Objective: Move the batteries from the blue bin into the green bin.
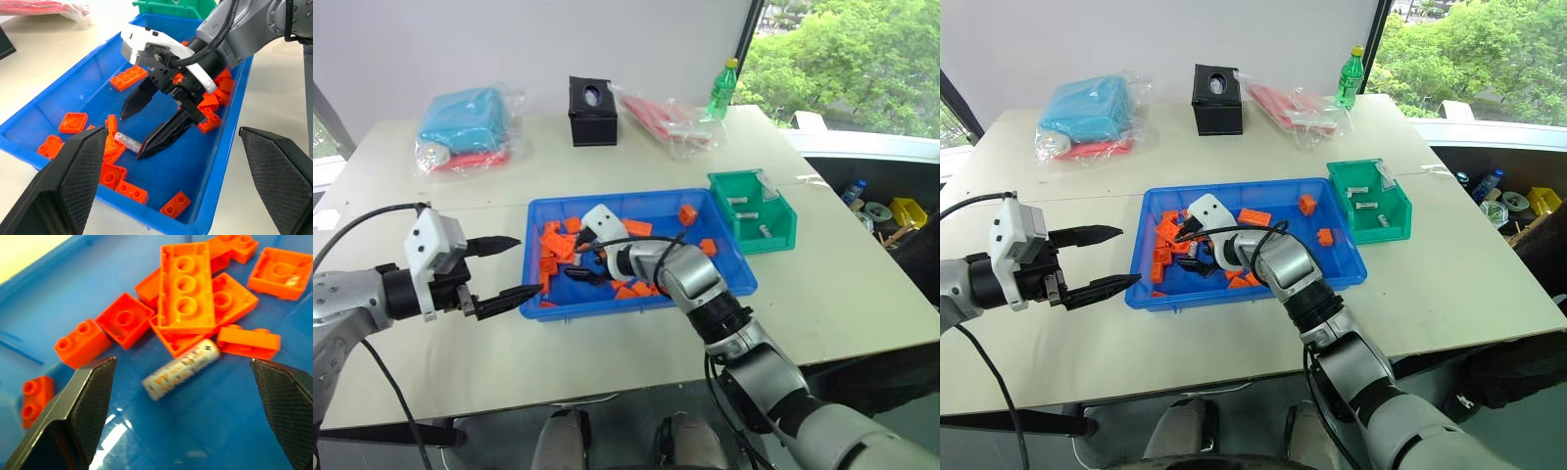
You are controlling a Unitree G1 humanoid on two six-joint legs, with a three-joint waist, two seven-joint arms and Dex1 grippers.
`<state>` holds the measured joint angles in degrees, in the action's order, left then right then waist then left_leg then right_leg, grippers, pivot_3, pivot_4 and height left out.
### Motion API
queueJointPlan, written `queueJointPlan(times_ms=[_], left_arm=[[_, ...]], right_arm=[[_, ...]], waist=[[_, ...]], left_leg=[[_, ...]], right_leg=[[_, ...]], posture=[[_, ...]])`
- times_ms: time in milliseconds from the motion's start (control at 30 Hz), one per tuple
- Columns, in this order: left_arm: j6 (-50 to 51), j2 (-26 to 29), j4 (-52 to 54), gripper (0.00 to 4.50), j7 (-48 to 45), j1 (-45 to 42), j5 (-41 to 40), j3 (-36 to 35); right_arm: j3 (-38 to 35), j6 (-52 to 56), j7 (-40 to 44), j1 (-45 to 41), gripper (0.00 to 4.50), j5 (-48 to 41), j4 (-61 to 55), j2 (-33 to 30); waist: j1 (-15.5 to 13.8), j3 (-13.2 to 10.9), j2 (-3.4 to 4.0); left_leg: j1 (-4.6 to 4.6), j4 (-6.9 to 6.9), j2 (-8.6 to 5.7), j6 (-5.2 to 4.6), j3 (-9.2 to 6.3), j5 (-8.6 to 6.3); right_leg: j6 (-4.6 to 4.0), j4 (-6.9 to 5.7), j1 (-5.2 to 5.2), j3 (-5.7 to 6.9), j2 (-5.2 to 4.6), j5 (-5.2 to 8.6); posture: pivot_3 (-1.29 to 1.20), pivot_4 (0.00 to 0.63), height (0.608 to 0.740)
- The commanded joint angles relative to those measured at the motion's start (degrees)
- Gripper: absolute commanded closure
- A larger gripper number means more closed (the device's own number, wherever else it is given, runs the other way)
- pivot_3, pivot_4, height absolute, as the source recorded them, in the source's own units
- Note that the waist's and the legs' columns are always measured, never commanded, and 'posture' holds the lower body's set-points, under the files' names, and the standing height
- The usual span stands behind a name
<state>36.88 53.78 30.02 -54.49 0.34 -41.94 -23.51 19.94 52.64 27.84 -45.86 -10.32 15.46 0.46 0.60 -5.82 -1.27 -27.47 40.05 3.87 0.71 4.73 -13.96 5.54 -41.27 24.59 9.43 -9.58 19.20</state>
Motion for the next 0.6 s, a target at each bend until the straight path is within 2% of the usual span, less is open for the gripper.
queueJointPlan(times_ms=[33, 333, 433, 600], left_arm=[[-0.29, 0.42, 1.16, 0.0, 0.56, -1.37, -0.81, -1.09], [0.01, 0.73, 0.45, 0.0, 0.68, -3.3, -1.12, -0.86], [0.05, 0.7, 0.22, 0.0, 0.69, -4.06, -1.13, -0.45], [-0.45, 0.67, -1.22, 0.0, 0.09, -6.02, -0.54, 1.28]], right_arm=[[-1.05, -0.26, -0.39, -1.21, 0.02, -0.03, 1.76, 1.85], [1.68, -4.03, 1.2, 0.29, 0.02, 3.51, 4.95, 0.0], [1.87, -4.32, 2.13, 1.09, 1.33, 3.82, 3.36, -1.14], [0.74, -2.65, 2.47, 0.93, 3.95, 3.38, 0.34, -2.41]], waist=[[-0.01, 0.0, 0.0], [0.0, 0.0, 0.0], [-0.03, 0.0, 0.0], [-0.01, 0.01, -0.01]], left_leg=[[0.0, 0.0, 0.0, 0.0, 0.0, 0.0], [0.01, 0.0, 0.0, 0.02, 0.0, -0.01], [0.01, 0.0, 0.0, 0.01, 0.01, -0.01], [0.02, 0.0, 0.0, 0.01, 0.0, -0.01]], right_leg=[[0.0, 0.0, 0.0, 0.0, 0.0, 0.0], [-0.01, 0.0, 0.0, 0.0, 0.0, 0.01], [0.0, 0.0, -0.01, 0.0, 0.0, 0.0], [-0.01, 0.0, -0.01, 0.0, 0.0, 0.0]], posture=[[0.0, 0.15, 0.63], [0.0, 0.15, 0.63], [0.0, 0.15, 0.63], [0.0, 0.15, 0.63]])
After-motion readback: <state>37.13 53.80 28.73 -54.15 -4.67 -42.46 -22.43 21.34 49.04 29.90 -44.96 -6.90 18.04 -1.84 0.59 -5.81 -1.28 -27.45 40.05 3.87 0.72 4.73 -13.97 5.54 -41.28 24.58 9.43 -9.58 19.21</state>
